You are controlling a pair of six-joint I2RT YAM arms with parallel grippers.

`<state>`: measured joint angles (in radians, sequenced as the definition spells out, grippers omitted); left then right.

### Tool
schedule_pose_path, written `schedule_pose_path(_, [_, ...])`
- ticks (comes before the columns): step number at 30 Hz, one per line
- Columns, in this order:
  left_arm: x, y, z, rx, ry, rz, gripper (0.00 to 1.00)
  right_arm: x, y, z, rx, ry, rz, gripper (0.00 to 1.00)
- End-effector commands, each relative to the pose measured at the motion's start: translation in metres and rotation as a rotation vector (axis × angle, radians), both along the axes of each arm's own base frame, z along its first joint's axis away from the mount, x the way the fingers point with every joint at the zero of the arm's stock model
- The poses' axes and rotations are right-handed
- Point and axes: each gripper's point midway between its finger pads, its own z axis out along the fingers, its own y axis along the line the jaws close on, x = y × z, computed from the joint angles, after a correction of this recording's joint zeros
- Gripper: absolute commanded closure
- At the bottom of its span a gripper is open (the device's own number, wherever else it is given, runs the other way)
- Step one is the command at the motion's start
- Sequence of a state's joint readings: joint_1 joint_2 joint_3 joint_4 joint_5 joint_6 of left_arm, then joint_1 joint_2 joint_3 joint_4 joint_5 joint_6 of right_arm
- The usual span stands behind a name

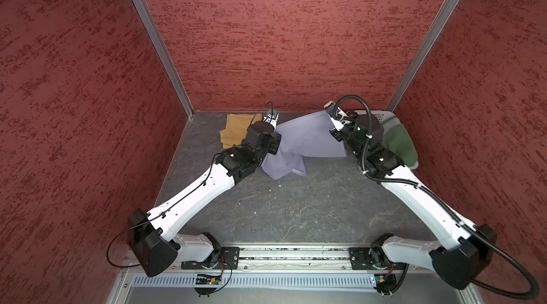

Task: Fold and stack the skirts
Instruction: 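Stretch the lavender skirt up between both grippers, spreading it wide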

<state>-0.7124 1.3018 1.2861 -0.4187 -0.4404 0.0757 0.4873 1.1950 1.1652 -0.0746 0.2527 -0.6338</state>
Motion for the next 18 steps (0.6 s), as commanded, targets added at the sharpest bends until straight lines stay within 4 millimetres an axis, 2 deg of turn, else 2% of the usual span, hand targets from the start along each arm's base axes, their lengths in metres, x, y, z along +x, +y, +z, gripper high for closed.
schedule_pose_path(1, [-0.006,0.025,0.028,0.134,-0.073,0.021,1.0,-0.02,-0.009,0.012,0.075,-0.007,0.013,1.0])
schedule_pose_path(6, [-0.002,0.033,0.061,0.188,-0.175,0.009,1.0,-0.029,-0.024,0.015,0.094,-0.011,-0.038,1.0])
schedule_pose_path(13, [0.027,0.033,0.096,0.232,-0.254,0.018,1.0,-0.018,-0.037,0.014,0.102,-0.012,-0.117,1.0])
schedule_pose_path(18, [0.047,0.027,0.124,0.267,-0.319,-0.011,1.0,-0.008,-0.044,0.022,0.112,-0.034,-0.13,1.0])
